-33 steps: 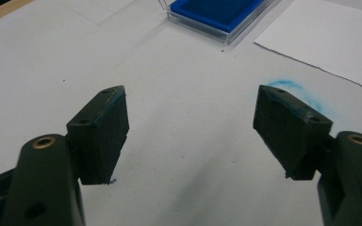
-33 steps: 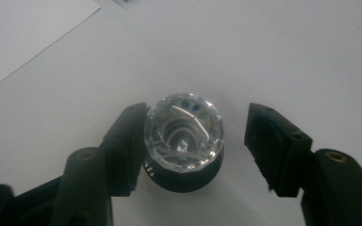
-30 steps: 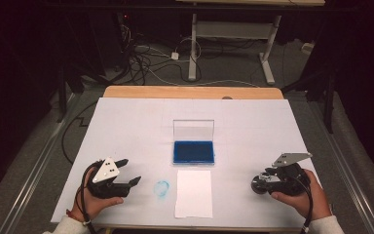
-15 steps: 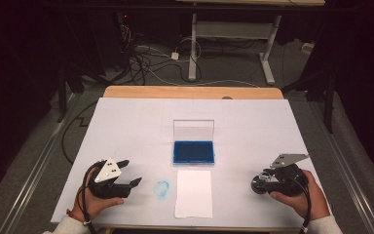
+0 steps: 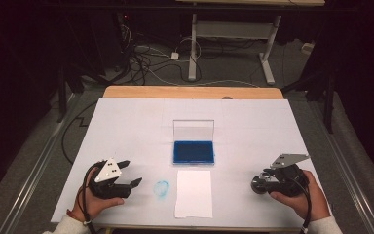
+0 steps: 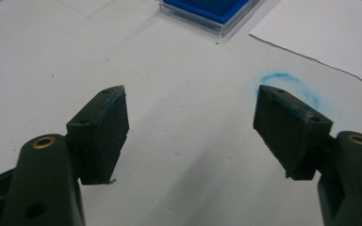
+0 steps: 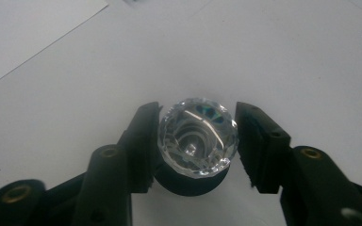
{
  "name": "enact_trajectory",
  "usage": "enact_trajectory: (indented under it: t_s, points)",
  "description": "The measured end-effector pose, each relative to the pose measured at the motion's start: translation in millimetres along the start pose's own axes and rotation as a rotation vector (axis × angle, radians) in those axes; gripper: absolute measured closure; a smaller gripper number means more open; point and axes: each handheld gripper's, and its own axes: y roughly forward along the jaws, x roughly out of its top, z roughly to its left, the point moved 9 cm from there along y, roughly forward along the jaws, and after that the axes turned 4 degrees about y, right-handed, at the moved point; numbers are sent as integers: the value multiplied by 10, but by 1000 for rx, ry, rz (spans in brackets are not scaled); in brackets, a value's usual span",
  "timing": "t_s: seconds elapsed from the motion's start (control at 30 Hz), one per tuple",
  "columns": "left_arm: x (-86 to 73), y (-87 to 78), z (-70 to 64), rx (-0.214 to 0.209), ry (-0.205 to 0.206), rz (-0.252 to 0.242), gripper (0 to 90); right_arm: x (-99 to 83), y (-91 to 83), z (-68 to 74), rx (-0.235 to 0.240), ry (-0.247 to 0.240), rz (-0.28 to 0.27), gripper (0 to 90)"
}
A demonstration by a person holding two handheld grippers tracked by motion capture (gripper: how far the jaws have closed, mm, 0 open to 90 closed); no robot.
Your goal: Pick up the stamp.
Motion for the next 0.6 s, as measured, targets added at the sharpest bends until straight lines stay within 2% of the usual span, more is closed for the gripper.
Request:
enact_trajectory:
  t_s: [0.13, 0.33, 0.6]
  points:
    - [1, 1, -3, -2, 2, -1, 264, 9, 2, -9, 0, 1, -12, 562]
    - [6, 2, -10, -9, -3, -9, 264, 22, -17, -1, -11, -29, -16, 565]
    - [4, -2, -26, -13, 0, -8, 263, 137, -91, 19, -14, -31, -86, 566]
